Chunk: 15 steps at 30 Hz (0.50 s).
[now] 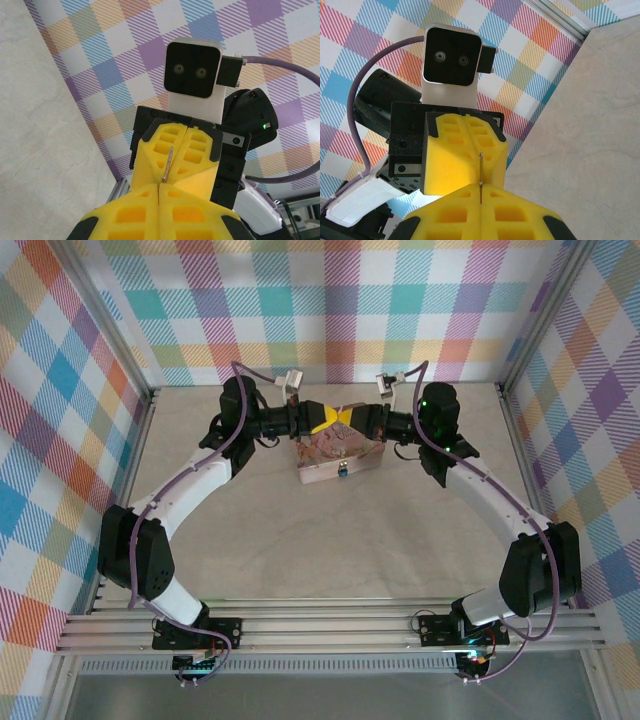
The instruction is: Unlock the padlock with the key
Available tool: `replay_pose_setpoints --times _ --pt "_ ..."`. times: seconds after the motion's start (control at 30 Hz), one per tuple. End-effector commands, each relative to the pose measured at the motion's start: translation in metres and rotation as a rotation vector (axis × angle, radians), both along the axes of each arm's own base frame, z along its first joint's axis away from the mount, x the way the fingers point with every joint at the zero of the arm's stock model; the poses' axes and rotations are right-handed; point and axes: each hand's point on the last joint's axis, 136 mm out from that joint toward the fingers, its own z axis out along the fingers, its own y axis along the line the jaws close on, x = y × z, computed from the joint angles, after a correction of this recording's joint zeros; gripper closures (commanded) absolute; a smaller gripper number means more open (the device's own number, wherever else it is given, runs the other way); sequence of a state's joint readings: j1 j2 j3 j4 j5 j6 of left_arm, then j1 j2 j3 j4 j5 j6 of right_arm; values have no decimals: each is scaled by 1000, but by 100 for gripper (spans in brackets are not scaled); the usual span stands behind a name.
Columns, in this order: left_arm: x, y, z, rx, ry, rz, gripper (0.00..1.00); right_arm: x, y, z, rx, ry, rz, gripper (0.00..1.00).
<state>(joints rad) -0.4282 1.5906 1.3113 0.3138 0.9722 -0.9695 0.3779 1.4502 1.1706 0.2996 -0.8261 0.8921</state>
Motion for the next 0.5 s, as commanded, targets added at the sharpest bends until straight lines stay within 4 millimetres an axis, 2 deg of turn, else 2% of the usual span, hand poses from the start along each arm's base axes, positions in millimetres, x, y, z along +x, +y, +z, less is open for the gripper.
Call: replay_pose_setpoints --times 0.0,0.1,0.33,0.47 --pt "-20 -13 8 18 -76 -74 100 -9 -1 12 -22 -60 -8 87" --pt "-20 -12 5 70 -105 -79 100 -9 -10 13 -57 -67 -27 79" --pt "-26 -9 1 208 -189 -122 100 -1 -45 27 -75 -64 -76 57" --pt "-31 -11 0 217 -187 -190 100 -5 -46 32 -91 -50 -10 52"
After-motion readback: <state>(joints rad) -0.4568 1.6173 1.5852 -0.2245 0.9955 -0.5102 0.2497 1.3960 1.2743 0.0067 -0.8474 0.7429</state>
